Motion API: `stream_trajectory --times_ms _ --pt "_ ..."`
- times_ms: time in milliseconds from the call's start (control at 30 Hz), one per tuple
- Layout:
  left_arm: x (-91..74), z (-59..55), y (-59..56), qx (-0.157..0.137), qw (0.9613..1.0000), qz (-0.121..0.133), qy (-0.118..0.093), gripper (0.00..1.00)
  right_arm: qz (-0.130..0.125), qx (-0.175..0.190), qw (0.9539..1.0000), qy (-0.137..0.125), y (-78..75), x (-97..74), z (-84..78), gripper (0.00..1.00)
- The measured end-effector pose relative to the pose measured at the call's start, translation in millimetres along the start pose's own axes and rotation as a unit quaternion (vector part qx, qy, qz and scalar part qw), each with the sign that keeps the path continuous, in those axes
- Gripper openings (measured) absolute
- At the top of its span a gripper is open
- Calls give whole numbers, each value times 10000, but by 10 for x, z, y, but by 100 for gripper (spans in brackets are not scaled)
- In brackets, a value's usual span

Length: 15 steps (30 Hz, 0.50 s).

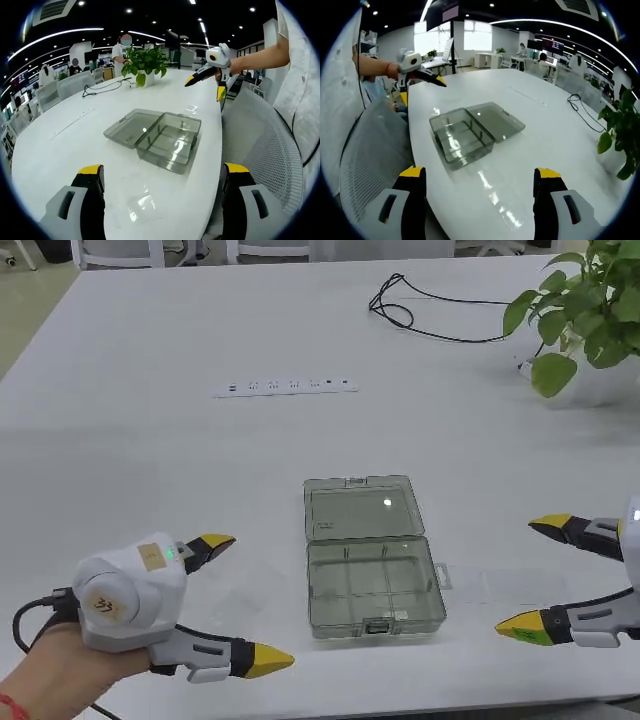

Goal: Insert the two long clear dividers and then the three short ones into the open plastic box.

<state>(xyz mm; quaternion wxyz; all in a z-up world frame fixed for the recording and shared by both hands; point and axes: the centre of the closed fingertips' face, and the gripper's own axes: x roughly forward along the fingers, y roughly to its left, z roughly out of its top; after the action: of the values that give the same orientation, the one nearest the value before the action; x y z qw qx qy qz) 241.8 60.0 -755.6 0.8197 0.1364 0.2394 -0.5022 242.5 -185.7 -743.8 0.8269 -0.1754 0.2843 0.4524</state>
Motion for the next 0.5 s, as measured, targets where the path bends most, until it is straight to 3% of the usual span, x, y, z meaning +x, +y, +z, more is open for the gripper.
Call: stream_trajectory --times_ms 500 --pt "46 2 -15 -23 10000 -73 11 100 35 -13 10000 65 -3 -20 -21 89"
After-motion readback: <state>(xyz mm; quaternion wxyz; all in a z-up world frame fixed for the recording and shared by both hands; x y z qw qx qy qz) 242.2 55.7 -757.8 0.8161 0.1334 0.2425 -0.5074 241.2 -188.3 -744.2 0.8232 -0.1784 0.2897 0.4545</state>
